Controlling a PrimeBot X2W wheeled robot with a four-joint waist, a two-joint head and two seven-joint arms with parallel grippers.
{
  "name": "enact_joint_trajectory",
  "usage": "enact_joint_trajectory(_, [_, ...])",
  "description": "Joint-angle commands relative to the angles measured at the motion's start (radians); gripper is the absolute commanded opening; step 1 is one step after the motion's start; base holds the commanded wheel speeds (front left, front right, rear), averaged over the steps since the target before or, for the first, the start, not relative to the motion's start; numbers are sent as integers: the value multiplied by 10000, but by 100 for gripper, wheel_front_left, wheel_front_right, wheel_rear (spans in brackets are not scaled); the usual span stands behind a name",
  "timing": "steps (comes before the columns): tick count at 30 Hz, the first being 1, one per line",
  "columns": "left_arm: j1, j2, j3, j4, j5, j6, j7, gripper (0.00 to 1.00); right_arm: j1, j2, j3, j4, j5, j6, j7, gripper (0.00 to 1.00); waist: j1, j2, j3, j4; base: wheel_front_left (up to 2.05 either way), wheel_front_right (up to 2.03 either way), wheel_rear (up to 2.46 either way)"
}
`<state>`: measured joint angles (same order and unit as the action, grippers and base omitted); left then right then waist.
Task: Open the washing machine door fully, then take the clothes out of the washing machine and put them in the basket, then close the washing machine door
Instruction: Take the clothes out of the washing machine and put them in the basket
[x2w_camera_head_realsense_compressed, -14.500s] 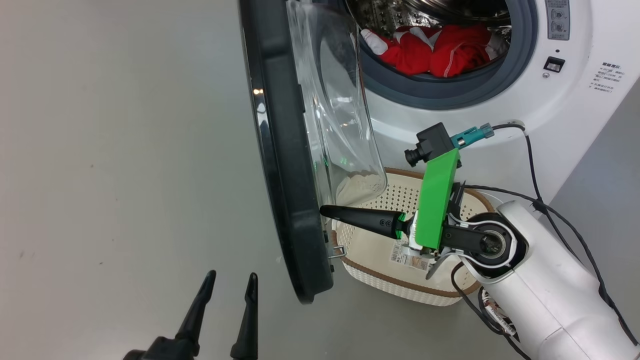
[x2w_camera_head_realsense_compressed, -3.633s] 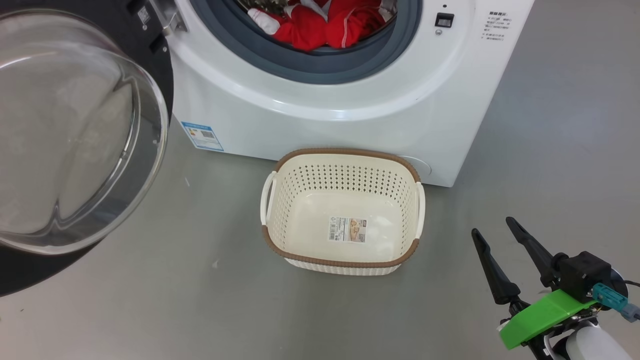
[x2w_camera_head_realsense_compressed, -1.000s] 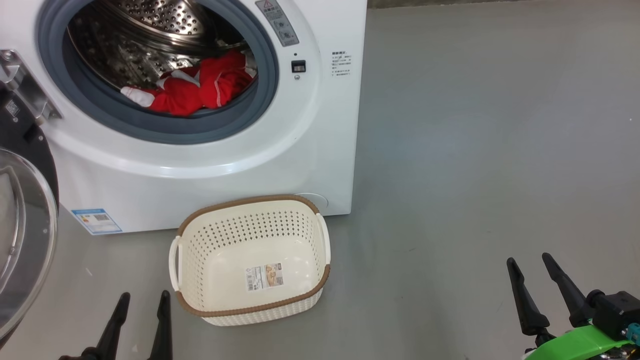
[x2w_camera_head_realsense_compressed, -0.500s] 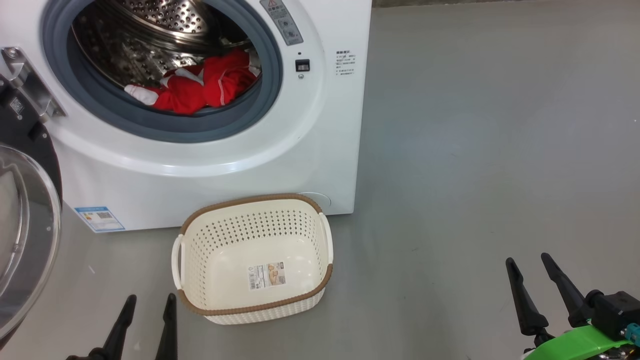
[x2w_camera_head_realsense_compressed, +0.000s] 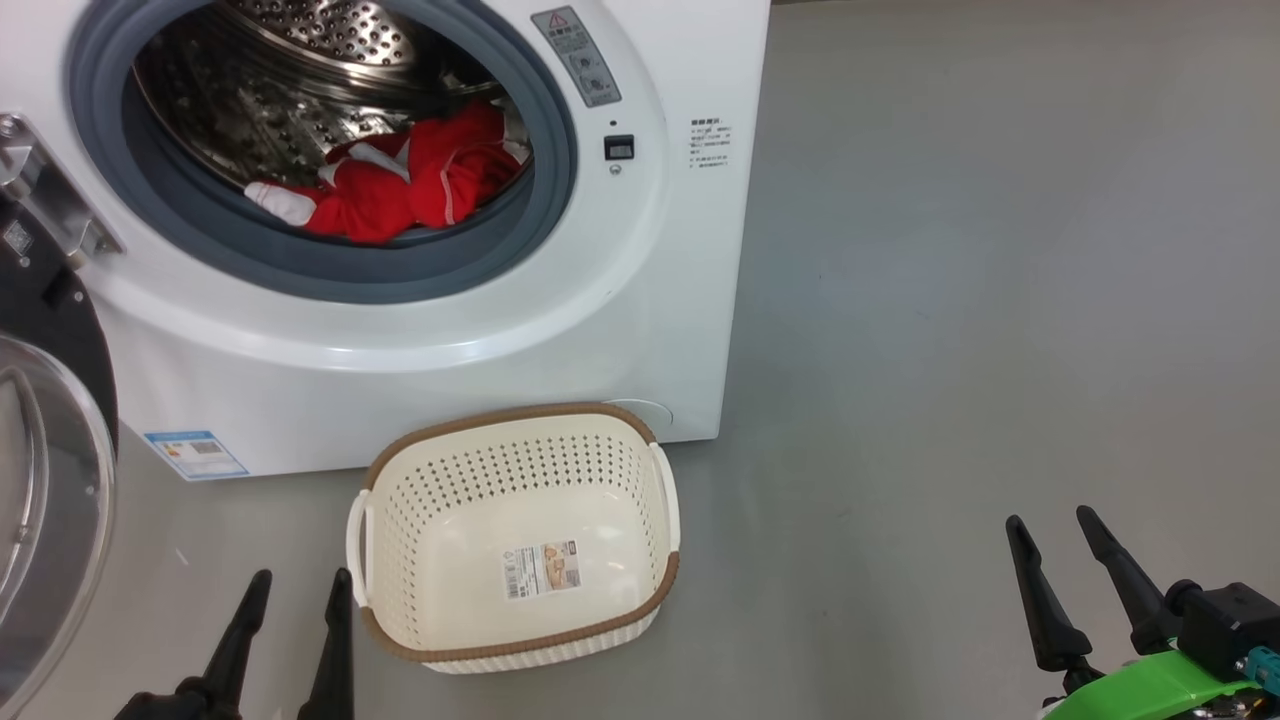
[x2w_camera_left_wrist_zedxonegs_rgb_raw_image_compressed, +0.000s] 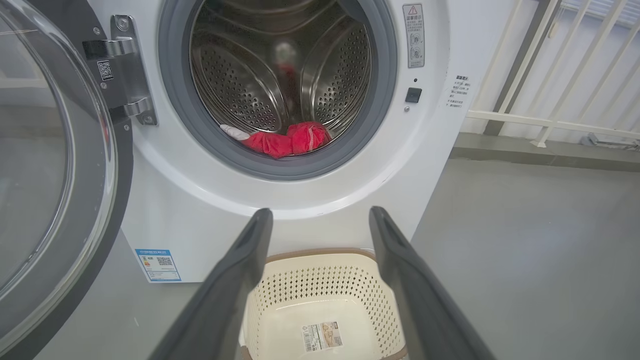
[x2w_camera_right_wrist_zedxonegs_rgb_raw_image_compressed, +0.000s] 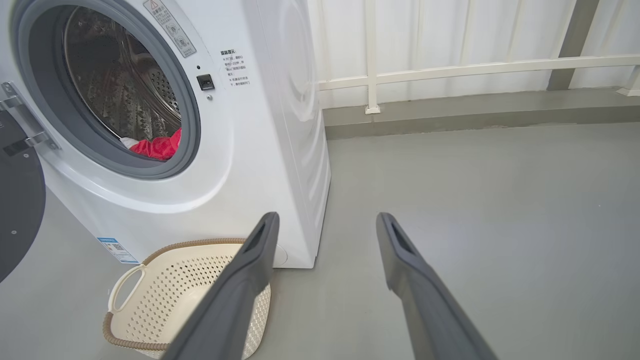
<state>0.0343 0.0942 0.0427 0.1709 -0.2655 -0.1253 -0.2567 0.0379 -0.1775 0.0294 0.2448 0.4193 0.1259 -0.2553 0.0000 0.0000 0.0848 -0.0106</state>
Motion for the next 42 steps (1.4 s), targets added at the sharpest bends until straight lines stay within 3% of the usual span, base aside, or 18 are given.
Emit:
enact_joint_trajectory(1, [-397, 160, 291, -196, -52, -54, -51, 100, -320, -133, 202, -255, -95, 48, -65, 100, 0, 0, 26, -5, 81, -112, 31])
enact_joint_trajectory(13, [-638, 132, 392, -154, -21, -54, -51, 100, -447, -96, 319, -250, -85, 48, -65, 100, 0, 0, 199, 5, 72, -89, 17])
enact_joint_trajectory(34, [-941, 67, 127, 25, -109, -54, -51, 100, -623, -48, 375, -296, -93, 48, -65, 100, 0, 0, 575, -55, 1, -1, 0])
enact_joint_trajectory(42, [-1752, 117, -5, 298, -114, -54, -51, 100, -952, 116, 413, -387, -76, 48, -65, 100, 0, 0, 1219, -176, 0, 0, 0])
